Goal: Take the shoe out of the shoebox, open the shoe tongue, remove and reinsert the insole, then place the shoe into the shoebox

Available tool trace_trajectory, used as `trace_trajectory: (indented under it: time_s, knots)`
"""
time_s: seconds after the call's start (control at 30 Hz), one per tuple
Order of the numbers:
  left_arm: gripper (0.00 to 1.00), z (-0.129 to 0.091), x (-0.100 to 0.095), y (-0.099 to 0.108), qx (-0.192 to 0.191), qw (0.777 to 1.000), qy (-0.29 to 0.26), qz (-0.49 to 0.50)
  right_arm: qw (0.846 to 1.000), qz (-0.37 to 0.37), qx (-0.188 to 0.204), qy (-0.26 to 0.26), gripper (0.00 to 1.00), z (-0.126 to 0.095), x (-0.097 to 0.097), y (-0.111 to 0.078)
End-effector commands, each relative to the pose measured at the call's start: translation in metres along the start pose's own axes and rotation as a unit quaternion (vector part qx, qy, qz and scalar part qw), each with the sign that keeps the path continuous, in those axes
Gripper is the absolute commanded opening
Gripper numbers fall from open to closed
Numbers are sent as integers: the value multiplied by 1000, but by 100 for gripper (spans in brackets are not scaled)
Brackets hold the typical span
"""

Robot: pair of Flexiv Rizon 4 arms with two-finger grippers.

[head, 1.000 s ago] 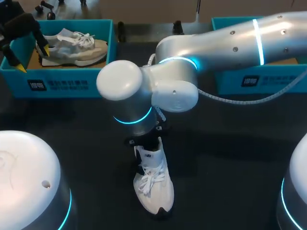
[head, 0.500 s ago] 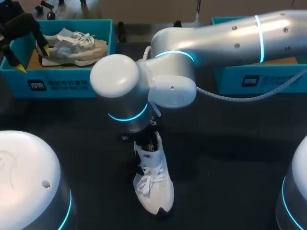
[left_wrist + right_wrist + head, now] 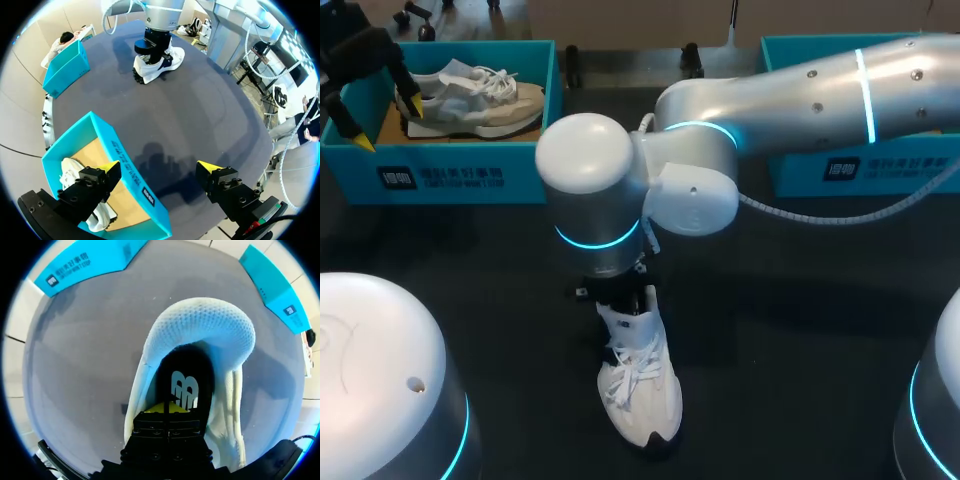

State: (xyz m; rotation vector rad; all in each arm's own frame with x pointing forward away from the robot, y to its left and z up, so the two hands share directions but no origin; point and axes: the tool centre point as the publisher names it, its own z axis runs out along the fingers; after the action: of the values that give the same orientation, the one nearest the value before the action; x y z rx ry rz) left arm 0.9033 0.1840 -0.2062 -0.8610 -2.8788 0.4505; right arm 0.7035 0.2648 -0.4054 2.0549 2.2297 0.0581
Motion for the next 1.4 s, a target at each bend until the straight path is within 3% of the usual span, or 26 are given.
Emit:
trace_trajectory:
  time_s: [0.03, 0.33, 0.63, 0.93, 1.17, 1.23, 1.3, 1.33, 1.37, 1.4]
  knots:
    - [100, -1, 0, 0, -1, 1000, 1, 0, 1000, 1, -4, 1, 0, 4, -1, -4]
    - [100, -1, 0, 0, -1, 1000, 1, 0, 1000, -5, -1, -26, 0, -41, -8, -7]
    - [100, -1, 0, 0, -1, 1000, 1, 0, 999, -21, 33, -33, 0, -49, -17, -9]
    - [100, -1, 0, 0, -1, 1000, 1, 0, 998, -26, 38, -31, 26, -48, -22, -20]
    - [100, -1, 0, 0, -1, 1000, 1, 0, 998, -28, 45, -33, 33, -49, -25, -25]
    - [100, -1, 0, 0, -1, 1000, 1, 0, 998, -31, 48, -33, 40, -50, -24, -27]
    - [100, -1, 0, 0, -1, 1000, 1, 0, 998, -33, 49, -33, 56, -51, -23, -29]
    - [100, -1, 0, 0, -1, 1000, 1, 0, 998, -34, 49, -33, 70, -51, -22, -30]
    - [100, -1, 0, 0, -1, 1000, 1, 0, 998, -36, 48, -33, 97, -52, -22, -30]
    - [100, -1, 0, 0, -1, 1000, 1, 0, 998, -36, 48, -34, 100, -53, -22, -31]
